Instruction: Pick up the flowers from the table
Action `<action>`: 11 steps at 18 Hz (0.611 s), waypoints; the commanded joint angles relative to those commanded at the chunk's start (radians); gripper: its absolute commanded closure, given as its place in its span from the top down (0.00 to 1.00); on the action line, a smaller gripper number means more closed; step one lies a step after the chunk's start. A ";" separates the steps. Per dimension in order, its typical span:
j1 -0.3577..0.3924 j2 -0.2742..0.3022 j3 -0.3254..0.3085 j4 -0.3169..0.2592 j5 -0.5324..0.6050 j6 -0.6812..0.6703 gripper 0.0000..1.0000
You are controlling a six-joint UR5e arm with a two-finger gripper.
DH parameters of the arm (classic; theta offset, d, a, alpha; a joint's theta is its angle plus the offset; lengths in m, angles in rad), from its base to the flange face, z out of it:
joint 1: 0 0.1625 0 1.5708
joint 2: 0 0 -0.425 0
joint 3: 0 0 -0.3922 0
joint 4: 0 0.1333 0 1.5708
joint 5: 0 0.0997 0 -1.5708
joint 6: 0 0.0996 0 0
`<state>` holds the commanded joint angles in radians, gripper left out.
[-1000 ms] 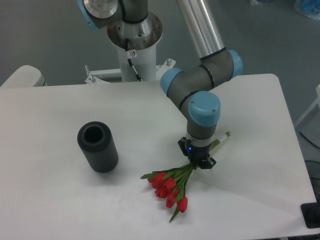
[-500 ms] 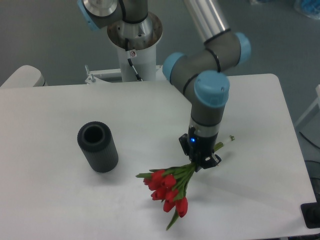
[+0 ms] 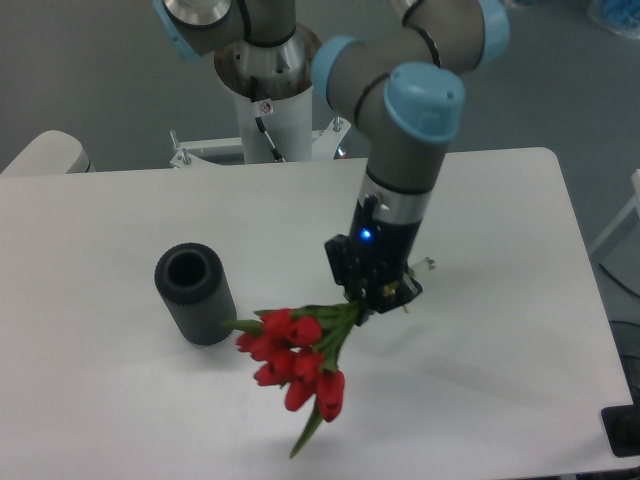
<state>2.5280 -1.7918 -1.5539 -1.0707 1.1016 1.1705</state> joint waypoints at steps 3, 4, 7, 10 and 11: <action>0.008 0.008 0.003 0.000 -0.049 -0.012 0.17; 0.011 0.011 0.008 0.000 -0.063 -0.034 0.17; 0.018 0.015 0.012 0.002 -0.092 -0.049 0.17; 0.018 0.015 0.012 0.001 -0.092 -0.049 0.17; 0.020 0.015 0.012 0.002 -0.092 -0.049 0.17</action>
